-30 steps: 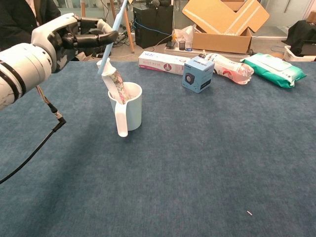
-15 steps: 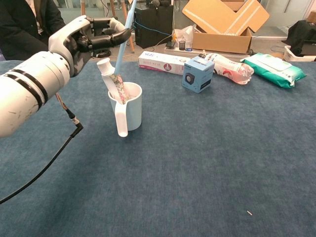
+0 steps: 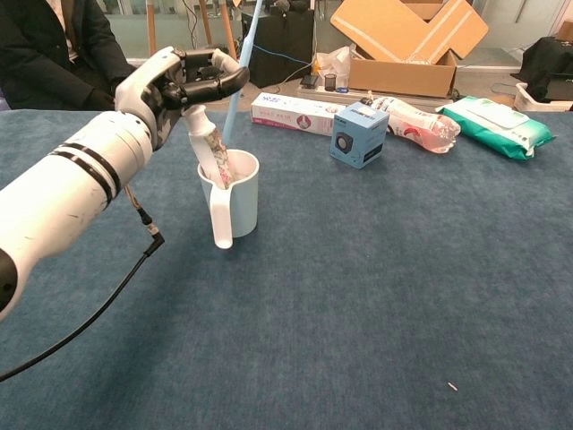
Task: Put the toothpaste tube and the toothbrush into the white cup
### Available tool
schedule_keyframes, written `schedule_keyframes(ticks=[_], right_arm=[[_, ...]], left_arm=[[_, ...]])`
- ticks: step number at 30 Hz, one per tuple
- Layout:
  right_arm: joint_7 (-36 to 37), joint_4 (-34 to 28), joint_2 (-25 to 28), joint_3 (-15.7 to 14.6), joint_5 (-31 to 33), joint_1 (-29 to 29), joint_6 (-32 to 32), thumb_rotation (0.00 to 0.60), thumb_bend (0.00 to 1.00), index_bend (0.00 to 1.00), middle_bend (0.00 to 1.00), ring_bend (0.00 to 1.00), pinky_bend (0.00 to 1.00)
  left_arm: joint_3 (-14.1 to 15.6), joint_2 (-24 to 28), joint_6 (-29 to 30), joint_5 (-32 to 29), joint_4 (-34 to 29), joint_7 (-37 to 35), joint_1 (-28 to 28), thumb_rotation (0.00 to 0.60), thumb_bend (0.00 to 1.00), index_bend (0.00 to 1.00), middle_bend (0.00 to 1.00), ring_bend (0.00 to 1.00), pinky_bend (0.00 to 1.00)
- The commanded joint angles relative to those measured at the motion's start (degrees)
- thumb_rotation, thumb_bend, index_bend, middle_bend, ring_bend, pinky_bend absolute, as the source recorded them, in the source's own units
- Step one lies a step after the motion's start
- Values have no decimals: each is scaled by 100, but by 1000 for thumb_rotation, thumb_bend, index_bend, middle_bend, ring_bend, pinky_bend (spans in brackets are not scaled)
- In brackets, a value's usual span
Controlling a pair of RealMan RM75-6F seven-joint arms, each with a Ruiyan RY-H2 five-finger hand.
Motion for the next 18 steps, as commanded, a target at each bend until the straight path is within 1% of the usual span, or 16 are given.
schedule_keyframes(ticks=[1,5,10,18], right_arm=[[10,4,2,0,7,2,-6,600,12,48,160,85,403],[45,10,12,5,26,2,-6,600,12,48,160,85,403],[86,28,19,9,33,-1,5,600,11,48,160,85,403],[87,27,21,5,25,-1,0,600,11,48,160,85,403]], left_arm=[[-9,-128,-7,75,205,-142,-59,600,428,539,0,0,0],[11,-240,-26,138,404,-321,-85,600,428,536,0,0,0],[38,-314,96,301,503,-430,-95,600,428,535,0,0,0],[71,-263,198,444,346,-429,-66,600,428,530,0,0,0]])
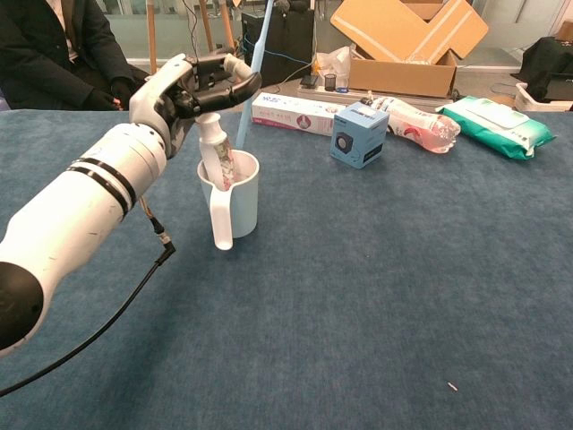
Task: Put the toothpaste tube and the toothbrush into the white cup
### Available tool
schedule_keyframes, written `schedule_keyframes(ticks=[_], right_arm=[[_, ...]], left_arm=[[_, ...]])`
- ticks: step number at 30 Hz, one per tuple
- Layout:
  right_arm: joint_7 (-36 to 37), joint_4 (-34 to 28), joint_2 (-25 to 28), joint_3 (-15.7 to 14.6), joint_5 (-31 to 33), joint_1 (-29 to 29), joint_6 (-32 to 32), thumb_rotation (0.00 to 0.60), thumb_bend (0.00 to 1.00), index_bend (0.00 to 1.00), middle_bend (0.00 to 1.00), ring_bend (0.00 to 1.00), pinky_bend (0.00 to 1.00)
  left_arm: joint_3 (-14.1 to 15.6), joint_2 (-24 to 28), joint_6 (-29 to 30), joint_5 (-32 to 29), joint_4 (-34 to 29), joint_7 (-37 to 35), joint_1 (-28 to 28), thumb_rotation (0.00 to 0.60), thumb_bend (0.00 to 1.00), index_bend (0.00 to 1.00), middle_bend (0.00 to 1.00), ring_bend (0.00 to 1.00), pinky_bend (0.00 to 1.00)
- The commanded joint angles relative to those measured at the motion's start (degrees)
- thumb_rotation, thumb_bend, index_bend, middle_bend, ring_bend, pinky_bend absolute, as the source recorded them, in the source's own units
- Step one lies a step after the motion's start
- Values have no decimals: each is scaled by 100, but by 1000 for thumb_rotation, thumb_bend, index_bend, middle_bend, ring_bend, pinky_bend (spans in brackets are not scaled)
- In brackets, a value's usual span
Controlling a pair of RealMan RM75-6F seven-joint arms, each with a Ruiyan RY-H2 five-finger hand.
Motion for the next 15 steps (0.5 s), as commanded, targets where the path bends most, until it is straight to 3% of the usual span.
schedule_keyframes(ticks=[1,15], right_arm=[[-2,-5,0,-1,-3,2,-4,600,11,48,160,85,403],[7,-15,10,-1,5,12,-30,600,11,48,160,85,403]], left_arm=[[4,44,61,71,-100,48,3,600,428,527,0,0,0],[38,-12,112,108,-94,12,23,600,428,488,0,0,0]])
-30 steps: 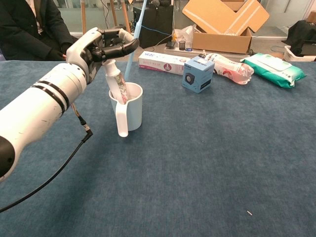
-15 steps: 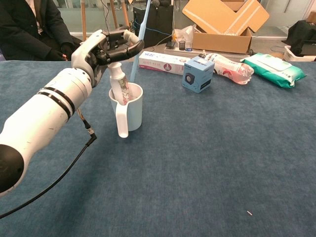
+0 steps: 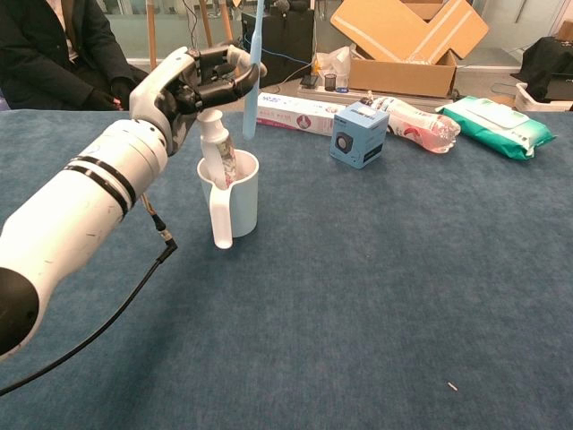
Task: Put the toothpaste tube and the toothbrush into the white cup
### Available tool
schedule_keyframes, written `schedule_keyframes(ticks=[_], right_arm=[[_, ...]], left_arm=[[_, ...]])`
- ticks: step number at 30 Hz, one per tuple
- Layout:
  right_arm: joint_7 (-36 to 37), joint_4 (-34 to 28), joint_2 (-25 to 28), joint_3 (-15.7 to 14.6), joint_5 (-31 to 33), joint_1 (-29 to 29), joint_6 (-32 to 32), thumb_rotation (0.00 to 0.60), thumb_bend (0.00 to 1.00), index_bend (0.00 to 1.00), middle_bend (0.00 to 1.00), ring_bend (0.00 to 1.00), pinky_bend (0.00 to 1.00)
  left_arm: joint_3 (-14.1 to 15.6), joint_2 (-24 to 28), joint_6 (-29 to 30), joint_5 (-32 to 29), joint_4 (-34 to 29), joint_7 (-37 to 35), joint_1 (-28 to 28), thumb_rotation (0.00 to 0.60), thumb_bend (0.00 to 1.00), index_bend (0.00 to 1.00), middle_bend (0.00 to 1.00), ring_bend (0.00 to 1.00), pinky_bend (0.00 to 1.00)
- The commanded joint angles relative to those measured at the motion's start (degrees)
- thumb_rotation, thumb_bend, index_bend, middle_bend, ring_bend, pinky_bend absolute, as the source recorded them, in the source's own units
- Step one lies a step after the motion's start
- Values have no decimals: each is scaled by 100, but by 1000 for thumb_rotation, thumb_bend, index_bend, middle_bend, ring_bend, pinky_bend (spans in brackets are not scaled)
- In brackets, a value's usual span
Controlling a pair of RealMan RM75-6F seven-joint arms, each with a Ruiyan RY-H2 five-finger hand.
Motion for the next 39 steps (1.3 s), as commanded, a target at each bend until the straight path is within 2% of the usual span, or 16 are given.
schedule_keyframes(ticks=[1,17,39], right_arm=[[10,4,4,1,1,-2,6,600,12,48,160,85,403],[-8,3,-3,-5,-16,-6,10,600,12,48,160,85,403],[-65,-24,-8,-15,-37,14,-32,600,12,48,160,85,403]], left_arm=[[2,-8,-4,6,19,-14,-3,600,428,488,0,0,0],[100,186,-106,66,-111,84,32,600,428,457,0,0,0],[122,553,82,76,-535,345,242,600,429,455,0,0,0]])
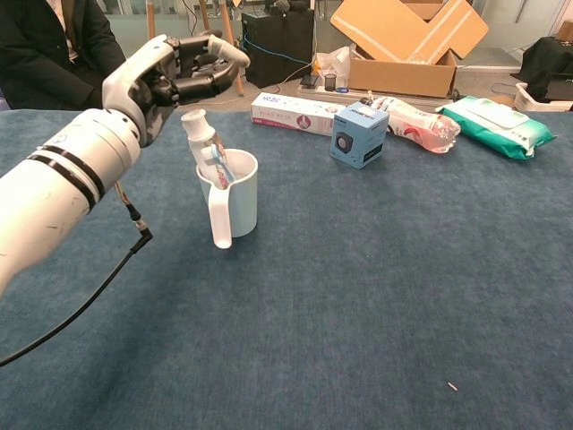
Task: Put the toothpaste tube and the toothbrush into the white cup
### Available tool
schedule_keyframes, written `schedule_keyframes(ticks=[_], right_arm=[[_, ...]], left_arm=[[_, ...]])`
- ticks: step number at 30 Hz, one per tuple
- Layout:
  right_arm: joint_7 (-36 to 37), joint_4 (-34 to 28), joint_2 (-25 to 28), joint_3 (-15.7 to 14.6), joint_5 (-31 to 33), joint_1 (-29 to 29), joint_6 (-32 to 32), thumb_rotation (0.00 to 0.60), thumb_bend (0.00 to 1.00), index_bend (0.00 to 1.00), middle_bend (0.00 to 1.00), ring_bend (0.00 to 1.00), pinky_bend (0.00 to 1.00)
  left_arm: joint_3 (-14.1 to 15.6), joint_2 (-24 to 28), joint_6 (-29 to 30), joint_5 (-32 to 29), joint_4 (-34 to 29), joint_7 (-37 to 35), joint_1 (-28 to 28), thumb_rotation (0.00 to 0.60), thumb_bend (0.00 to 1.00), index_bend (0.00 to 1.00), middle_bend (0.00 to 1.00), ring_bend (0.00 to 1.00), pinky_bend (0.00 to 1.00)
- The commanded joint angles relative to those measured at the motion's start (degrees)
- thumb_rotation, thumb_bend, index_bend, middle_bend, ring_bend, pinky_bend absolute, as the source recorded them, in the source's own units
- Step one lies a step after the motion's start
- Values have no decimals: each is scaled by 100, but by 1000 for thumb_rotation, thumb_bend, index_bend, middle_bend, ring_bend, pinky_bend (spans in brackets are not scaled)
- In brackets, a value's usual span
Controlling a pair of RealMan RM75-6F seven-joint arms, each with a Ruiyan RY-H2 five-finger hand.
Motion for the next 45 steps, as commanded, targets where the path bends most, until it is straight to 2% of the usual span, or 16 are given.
schedule_keyframes(ticks=[1,7,13,17,21,26,29,32,35,39,45], right_arm=[[7,1,2,0,0,1,3,600,12,48,160,85,403],[19,10,0,4,9,0,8,600,12,48,160,85,403],[8,3,0,9,24,-1,3,600,12,48,160,85,403],[-20,-7,-6,25,61,-14,5,600,11,48,160,85,403],[-68,-33,-14,59,147,-16,-38,600,12,48,160,85,403],[-300,-87,-46,142,332,-53,-92,600,12,48,160,85,403],[-676,-146,-102,260,590,-88,-189,600,11,48,160,85,403],[-1261,-263,-196,424,922,-142,-277,600,12,48,160,85,403],[-1954,-371,-317,580,1241,-186,-376,600,12,48,160,85,403],[-2560,-516,-381,668,1532,-199,-600,600,12,48,160,85,403],[-3235,-761,-351,825,2098,-173,-1045,600,12,48,160,85,403]], left_arm=[[-18,53,20,-15,-54,70,17,600,429,454,0,0,0],[71,353,167,73,-505,576,130,600,423,413,0,0,0],[316,1072,268,60,-1594,1635,416,600,420,302,0,0,0],[645,2028,30,-75,-2482,2365,696,600,420,236,0,0,0],[975,2912,-77,-22,-3025,2846,959,600,421,214,0,0,0],[1460,3993,-52,358,-3374,3067,1360,600,421,199,0,0,0],[1775,4460,78,715,-3417,3116,1621,600,420,199,0,0,0],[2063,4614,476,1220,-3183,3370,1913,600,420,199,0,0,0],[2256,4497,953,1630,-2891,3641,2196,600,420,199,0,0,0],[2387,4371,1416,1887,-2667,3706,2493,600,420,199,0,0,0],[2476,4328,1749,1969,-2433,3688,2778,600,419,199,0,0,0]])
